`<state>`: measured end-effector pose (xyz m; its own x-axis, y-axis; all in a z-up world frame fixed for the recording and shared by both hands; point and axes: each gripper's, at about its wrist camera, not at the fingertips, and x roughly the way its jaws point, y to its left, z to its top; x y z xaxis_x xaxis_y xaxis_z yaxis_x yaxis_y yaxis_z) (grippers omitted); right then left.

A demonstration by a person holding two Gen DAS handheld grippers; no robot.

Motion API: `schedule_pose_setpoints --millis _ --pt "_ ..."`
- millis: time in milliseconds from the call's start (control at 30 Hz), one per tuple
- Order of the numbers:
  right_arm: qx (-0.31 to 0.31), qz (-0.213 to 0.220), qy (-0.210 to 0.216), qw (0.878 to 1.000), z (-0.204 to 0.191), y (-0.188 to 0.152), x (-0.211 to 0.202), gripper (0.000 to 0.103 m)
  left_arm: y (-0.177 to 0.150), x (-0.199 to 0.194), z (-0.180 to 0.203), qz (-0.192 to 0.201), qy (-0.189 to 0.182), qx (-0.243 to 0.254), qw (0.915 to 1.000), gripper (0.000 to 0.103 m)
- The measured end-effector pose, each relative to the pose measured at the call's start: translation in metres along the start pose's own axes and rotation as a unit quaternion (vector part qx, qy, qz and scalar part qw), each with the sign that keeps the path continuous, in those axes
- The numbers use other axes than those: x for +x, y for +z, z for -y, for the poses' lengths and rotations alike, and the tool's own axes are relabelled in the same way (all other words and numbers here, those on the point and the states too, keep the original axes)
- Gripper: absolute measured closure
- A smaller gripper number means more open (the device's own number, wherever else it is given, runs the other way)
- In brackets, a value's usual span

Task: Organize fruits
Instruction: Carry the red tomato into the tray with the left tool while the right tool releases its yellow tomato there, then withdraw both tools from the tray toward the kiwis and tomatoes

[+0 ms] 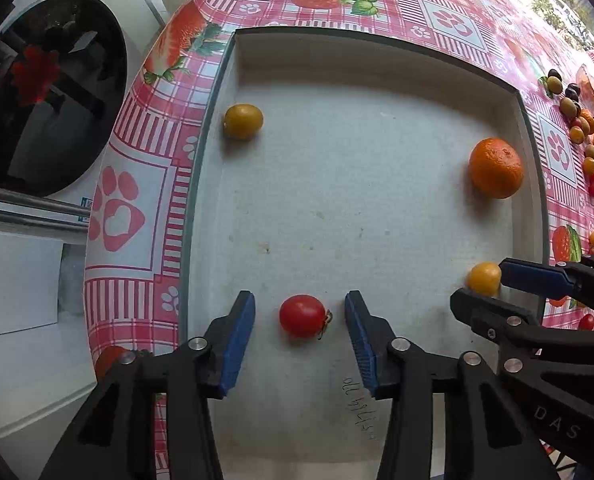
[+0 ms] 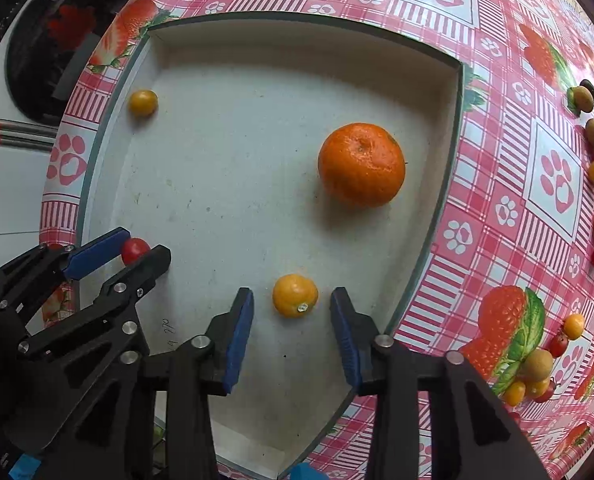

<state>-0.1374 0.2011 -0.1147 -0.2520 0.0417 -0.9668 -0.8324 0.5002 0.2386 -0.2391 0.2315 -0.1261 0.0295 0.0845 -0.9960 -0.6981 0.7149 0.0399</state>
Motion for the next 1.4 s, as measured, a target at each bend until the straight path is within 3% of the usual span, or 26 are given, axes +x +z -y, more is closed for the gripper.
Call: schedule_pose_setpoints --millis 167,233,267,300,367,433,567,667,867,1233,1400 --pt "0.017 0.012 0.036 0.999 0.004 0.002 -0.005 0.044 -0.001 0.000 -0.011 -0.007 -0.029 -0.015 0.9994 0.037" --pt "0.019 0.023 0.041 0.999 0.005 0.002 -0.012 0.036 0.001 0.001 -0.013 -0.013 -0.031 -0.021 0.9992 0.037" --pt "0.021 0.030 0.033 0.999 0.006 0.002 -0.017 0.025 0.003 0.000 -0.015 -0.017 -0.040 -0.023 0.9988 0.037" --pt "0.024 0.039 0.057 0.997 0.008 0.001 -0.022 0.015 0.004 0.000 -0.014 -0.021 -0.040 -0.024 0.9987 0.028" --pt "0.033 0.047 0.071 0.996 0.010 -0.002 -0.030 0.009 0.004 -0.007 -0.010 -0.009 -0.028 -0.017 0.9994 0.019" --pt "0.035 0.056 0.051 0.996 0.014 -0.007 -0.041 0.009 0.004 -0.014 -0.003 -0.001 -0.027 -0.001 0.9996 0.019" --pt "0.061 0.062 0.053 0.995 0.036 -0.019 -0.051 0.009 0.003 -0.027 0.023 0.008 -0.026 0.034 0.9990 0.019" --pt "0.104 0.064 0.043 0.992 0.068 -0.030 -0.057 0.009 -0.001 -0.036 0.044 0.016 -0.025 0.059 0.9978 0.019" --pt "0.208 0.058 0.021 0.976 0.135 -0.081 -0.060 0.009 -0.001 -0.055 0.087 0.032 -0.038 0.107 0.9930 0.019" --pt "0.335 0.035 0.003 0.942 0.215 -0.168 -0.048 0.009 -0.004 -0.077 0.190 0.040 -0.067 0.220 0.9724 0.019" --pt "0.349 0.032 0.003 0.937 0.233 -0.185 -0.047 0.009 -0.004 -0.063 0.232 0.036 -0.059 0.274 0.9592 0.019"
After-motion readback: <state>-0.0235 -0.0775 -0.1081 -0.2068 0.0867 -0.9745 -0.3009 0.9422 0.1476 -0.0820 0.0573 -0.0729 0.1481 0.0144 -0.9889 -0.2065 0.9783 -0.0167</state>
